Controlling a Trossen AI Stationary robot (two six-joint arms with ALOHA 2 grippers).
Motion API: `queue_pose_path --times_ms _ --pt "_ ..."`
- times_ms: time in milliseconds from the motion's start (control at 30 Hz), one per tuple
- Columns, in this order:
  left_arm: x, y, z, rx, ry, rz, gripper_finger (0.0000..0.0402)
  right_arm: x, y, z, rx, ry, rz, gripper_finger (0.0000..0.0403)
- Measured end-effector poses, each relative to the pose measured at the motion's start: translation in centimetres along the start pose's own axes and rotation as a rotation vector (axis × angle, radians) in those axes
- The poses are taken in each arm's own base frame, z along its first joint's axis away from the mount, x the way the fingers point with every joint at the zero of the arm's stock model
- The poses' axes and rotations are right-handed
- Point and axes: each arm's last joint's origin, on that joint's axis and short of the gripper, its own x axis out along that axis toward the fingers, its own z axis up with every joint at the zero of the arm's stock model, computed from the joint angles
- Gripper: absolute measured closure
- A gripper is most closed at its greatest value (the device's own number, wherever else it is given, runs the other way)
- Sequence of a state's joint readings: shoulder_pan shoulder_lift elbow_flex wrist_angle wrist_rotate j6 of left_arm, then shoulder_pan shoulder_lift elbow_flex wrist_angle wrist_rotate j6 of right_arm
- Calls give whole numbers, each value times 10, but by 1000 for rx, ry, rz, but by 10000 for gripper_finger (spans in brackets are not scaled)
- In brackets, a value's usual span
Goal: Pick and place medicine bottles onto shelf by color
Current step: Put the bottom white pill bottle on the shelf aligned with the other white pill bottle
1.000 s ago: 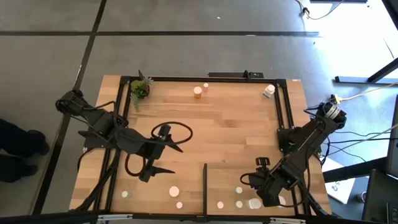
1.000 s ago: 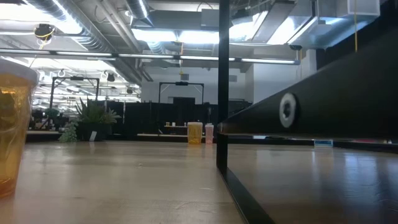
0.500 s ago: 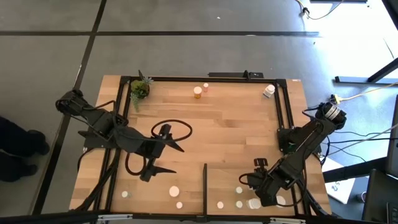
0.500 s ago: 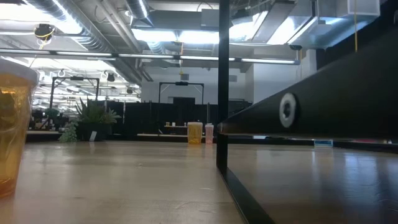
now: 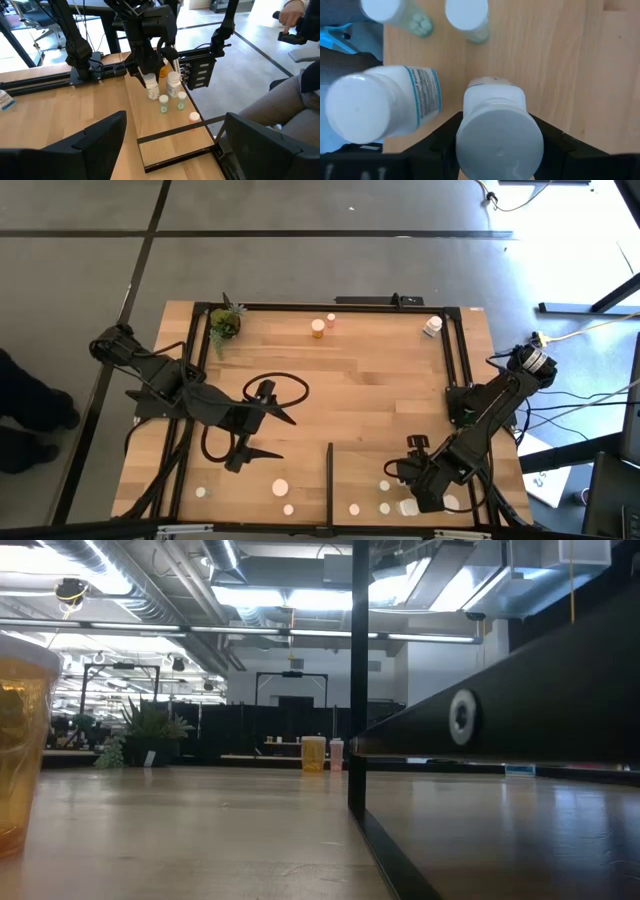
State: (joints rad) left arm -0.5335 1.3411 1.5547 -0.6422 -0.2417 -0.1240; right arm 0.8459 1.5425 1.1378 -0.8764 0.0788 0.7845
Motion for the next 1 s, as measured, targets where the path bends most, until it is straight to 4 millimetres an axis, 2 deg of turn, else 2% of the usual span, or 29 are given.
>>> queue_pose_path --times_ms 400,767,1000 --pt "0 0 0 1 2 0 71 14 3 2 43 24 -43 224" --pt "0 0 -1 4 15 1 71 15 3 1 38 27 -45 223" --pt "0 0 -1 4 15 1 71 19 2 0 36 49 -51 193"
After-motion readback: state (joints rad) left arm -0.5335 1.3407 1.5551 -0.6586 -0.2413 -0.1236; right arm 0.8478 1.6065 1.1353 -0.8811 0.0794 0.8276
